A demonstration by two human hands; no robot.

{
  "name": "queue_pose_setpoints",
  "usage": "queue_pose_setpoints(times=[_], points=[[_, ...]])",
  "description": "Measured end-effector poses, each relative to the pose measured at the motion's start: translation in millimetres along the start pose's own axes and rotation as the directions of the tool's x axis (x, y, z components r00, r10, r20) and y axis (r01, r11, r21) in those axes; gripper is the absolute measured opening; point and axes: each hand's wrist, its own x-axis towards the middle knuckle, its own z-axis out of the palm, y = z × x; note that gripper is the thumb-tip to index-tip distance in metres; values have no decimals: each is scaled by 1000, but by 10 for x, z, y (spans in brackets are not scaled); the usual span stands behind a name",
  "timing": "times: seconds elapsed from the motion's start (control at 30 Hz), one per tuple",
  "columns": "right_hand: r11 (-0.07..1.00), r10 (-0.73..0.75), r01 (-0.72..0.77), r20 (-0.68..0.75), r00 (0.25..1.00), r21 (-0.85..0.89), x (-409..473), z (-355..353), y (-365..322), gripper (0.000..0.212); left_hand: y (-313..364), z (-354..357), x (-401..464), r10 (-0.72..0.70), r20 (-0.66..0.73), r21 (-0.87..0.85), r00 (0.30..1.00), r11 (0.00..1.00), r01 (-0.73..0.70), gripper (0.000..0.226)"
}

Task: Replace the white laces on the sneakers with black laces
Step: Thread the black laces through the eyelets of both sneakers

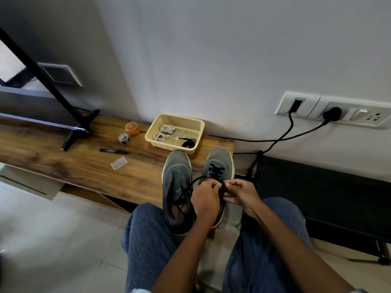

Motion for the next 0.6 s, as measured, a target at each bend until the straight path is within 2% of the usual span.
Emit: queue_pose_setpoints(times=[0.2, 0.37, 0.6], points=[[996, -12, 9, -26, 1000, -89, 28, 29, -35, 14, -17, 38, -82, 44, -42, -9, 998, 999, -45, 19], [997, 7, -8, -19, 1000, -77, 22, 35, -65, 19, -30, 59, -98, 72, -70, -13, 995, 997, -73, 19], [988, 80, -70, -71, 994, 138, -21, 46, -123, 19, -45, 14, -122, 96, -84, 22, 992, 995, -94, 23]])
